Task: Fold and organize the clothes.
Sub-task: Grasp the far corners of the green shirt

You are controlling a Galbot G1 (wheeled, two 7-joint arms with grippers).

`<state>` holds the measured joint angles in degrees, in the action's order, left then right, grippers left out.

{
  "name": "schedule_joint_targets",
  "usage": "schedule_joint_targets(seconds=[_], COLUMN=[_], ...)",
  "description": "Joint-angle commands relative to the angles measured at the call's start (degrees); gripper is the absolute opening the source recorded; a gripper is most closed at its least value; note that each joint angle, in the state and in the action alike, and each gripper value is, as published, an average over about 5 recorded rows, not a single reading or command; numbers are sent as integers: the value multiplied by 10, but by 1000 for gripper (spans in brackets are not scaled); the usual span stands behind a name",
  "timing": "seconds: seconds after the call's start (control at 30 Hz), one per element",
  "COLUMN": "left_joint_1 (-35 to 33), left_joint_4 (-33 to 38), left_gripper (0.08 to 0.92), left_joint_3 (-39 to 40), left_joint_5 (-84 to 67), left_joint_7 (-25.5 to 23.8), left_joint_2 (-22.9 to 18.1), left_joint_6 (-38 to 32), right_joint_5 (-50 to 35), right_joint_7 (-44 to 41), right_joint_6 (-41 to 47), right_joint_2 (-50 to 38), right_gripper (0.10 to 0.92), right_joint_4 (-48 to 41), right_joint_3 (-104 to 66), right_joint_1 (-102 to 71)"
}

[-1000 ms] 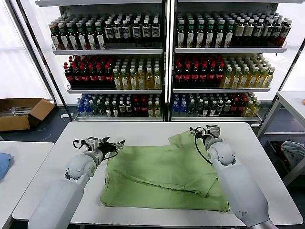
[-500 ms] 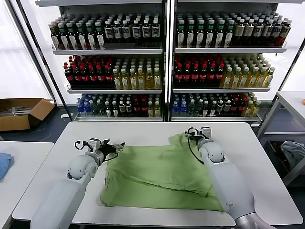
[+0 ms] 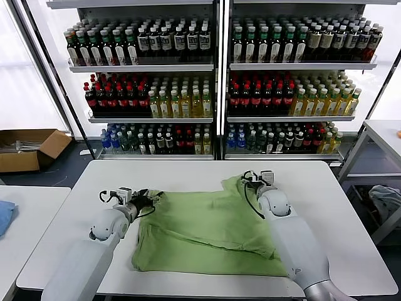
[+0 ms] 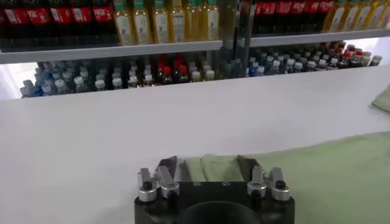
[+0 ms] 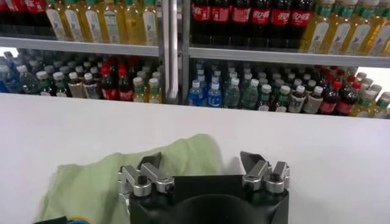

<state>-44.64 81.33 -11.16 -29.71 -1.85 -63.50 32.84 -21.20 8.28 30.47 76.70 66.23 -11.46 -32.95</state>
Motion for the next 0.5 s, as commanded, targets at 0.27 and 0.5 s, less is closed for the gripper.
schedule_joint_targets(seconds=[0.27,0.5], left_joint_1=[-20,-29], left_joint_4=[5,15], left_gripper=[347,150], left_joint_3=[1,-3], left_joint_5=[1,4], left_joint_7=[-3,-4], left_joint_2=[-6,-16], left_joint_6=[1,-14], right_joint_5=[1,-1], right_joint_7=[2,2], right_joint_6=[3,3], right_joint_2=[-3,-9], right_gripper=[449,241], right_joint_4=[18,43], right_joint_3=[-7,-14], right_joint_1=[-31,-46])
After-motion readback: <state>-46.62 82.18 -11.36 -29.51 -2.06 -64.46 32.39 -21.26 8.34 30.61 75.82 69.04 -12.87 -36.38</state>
